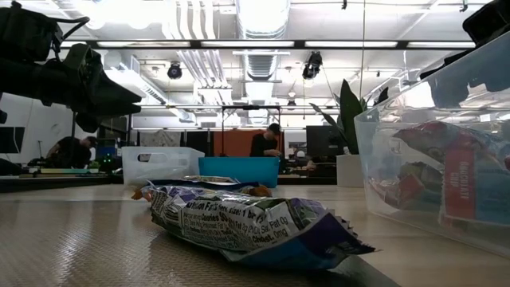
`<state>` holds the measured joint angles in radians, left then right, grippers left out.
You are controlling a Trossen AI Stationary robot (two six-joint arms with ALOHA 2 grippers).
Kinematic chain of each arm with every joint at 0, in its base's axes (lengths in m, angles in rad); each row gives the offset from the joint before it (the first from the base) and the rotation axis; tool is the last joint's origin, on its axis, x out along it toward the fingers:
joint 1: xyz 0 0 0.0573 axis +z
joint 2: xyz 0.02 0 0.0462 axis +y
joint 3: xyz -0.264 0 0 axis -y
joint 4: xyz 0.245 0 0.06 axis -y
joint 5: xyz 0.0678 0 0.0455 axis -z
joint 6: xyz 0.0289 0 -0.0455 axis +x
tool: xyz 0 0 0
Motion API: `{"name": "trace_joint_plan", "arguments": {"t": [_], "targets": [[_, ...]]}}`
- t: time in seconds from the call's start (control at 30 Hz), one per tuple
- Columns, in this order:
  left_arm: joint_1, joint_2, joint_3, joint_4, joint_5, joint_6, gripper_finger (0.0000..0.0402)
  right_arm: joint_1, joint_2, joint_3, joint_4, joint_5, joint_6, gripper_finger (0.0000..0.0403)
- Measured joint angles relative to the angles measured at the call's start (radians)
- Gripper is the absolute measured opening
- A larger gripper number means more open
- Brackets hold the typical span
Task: Pick and place Granola Bars by type
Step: Put the blue granola bar into the blue bin
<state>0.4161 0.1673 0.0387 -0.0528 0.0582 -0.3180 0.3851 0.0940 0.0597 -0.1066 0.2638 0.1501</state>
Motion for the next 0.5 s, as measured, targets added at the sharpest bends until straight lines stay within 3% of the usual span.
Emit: {"name": "trace_joint_plan", "arguments": {"t": [0.5], "targets": [[0.000, 0.001, 0.000, -0.001, -0.027, -0.025, 0.0138, 0.000, 0.000, 0.000, 0.000, -0.001, 0.000, 0.0183]]}}
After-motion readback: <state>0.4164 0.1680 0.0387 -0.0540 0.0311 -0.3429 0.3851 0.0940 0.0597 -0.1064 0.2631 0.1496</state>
